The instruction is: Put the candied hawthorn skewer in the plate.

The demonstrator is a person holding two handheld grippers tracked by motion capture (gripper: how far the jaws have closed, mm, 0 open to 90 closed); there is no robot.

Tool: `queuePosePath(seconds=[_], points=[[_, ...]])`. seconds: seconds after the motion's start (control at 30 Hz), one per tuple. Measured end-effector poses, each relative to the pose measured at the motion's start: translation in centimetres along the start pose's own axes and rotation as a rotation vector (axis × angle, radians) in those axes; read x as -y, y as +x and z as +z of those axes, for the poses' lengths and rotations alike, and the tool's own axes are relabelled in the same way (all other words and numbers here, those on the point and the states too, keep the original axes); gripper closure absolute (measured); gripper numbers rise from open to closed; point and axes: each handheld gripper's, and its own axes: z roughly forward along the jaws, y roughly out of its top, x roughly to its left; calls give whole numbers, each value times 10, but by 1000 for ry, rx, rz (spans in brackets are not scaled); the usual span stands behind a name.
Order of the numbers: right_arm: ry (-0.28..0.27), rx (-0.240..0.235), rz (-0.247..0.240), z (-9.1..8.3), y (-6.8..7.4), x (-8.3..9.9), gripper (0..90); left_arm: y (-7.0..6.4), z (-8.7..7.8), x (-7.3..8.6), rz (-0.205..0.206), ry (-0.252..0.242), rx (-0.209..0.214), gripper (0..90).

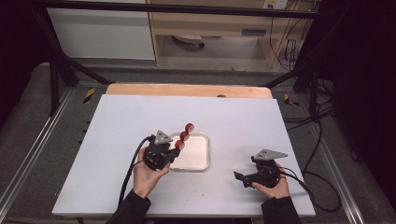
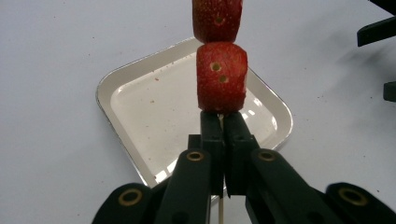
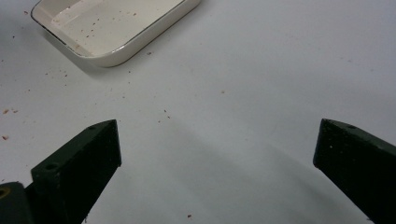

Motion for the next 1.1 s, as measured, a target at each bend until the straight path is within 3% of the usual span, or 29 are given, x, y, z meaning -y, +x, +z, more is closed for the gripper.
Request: queuePosePath(seconds=[0.27,0.67,1.1], points=[[-3,1,8,-1,-2,4,15,7,17,-9,26,68,-29,882],[-2,-3,5,-1,-2,5,15,7,56,-2,46,185,-77,882],[6,-3,3,0,-2,5,15,-1,74,2,58,255,-90,881]])
